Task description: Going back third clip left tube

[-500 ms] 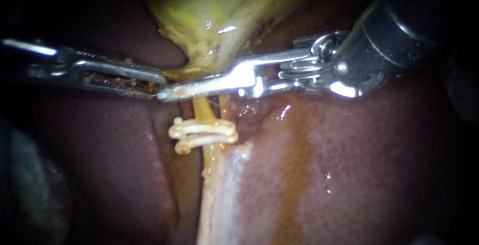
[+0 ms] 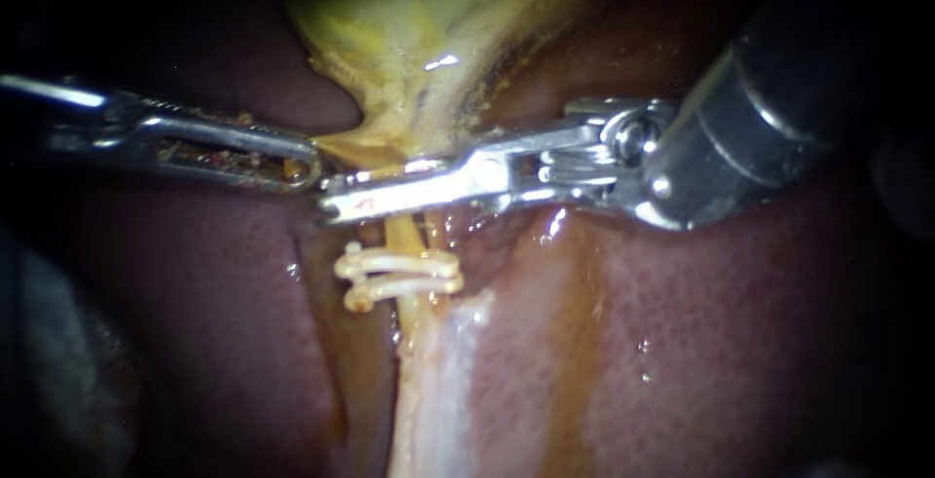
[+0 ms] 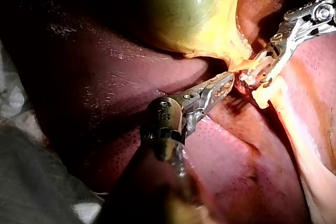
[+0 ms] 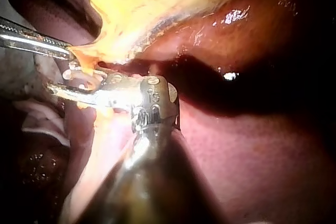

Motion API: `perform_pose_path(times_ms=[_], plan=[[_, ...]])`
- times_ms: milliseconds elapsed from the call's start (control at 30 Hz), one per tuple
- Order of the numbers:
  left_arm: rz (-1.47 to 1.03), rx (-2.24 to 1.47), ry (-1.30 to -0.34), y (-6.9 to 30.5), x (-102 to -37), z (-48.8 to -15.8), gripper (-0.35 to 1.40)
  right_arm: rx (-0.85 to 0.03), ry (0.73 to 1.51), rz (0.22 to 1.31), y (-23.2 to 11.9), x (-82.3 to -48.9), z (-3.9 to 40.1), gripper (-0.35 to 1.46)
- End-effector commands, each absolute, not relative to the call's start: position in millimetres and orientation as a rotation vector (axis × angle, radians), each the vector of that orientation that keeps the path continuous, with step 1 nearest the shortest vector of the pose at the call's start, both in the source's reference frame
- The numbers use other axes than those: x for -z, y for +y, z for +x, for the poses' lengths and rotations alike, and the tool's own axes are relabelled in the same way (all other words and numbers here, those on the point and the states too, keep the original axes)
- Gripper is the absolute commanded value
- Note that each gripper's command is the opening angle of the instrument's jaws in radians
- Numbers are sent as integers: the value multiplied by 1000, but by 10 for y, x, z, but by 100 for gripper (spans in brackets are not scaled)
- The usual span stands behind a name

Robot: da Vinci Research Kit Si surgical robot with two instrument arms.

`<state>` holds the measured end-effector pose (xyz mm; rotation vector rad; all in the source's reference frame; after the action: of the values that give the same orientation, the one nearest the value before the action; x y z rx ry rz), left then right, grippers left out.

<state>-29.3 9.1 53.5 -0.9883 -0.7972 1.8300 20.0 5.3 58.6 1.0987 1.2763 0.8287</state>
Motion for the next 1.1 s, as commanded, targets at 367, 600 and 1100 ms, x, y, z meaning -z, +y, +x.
perform_pose_path(times_ms=[367,600,1100], plan=[[-988,-1831,-797,90,-534,-292,-35,-738,1350,768,49,-588,201,50],[-988,-1831,-798,90,-535,-291,-35,-613,1295,692,45,-591,192,50],[-989,-1833,-799,89,-535,-287,-35,-399,1337,569,31,-588,138,50]])
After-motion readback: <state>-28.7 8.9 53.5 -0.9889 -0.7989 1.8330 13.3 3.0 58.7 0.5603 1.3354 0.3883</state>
